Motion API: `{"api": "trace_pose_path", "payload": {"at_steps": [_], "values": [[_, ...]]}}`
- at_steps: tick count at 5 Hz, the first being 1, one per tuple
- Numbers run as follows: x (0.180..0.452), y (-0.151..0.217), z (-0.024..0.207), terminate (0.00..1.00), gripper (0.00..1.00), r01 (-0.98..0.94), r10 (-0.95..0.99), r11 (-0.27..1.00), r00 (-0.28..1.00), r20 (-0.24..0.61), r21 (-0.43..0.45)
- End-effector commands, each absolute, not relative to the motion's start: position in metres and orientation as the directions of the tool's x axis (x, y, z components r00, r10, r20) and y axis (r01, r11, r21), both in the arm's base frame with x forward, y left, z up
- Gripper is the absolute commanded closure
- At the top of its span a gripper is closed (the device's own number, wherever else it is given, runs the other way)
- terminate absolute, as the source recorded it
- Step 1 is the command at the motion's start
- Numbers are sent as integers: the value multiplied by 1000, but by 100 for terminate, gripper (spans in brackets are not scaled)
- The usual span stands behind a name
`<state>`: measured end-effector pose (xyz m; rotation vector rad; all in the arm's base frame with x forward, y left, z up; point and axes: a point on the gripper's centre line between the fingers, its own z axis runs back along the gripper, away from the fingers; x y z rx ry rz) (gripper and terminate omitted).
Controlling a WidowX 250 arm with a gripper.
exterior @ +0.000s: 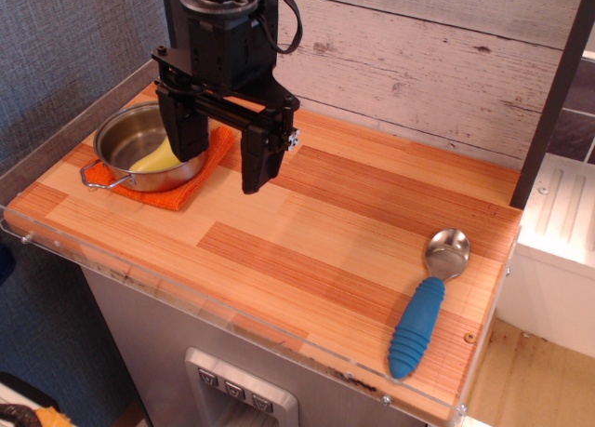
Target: Place the yellow banana in front of the blue spoon and slightly to the left.
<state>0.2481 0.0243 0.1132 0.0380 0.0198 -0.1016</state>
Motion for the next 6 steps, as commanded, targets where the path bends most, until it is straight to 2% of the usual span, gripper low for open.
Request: {"api": "trace_pose_path", "payload": {"at_steps": [1,2,4,6], "values": [[248,24,113,0,0,102,-101,994,995,-22,37],[261,63,110,0,0,16,-16,1000,1000,-20,23],[266,128,104,0,0,-106,106,994,994,-5,18],[284,152,88,0,0,-118,117,992,993,26,51]]}}
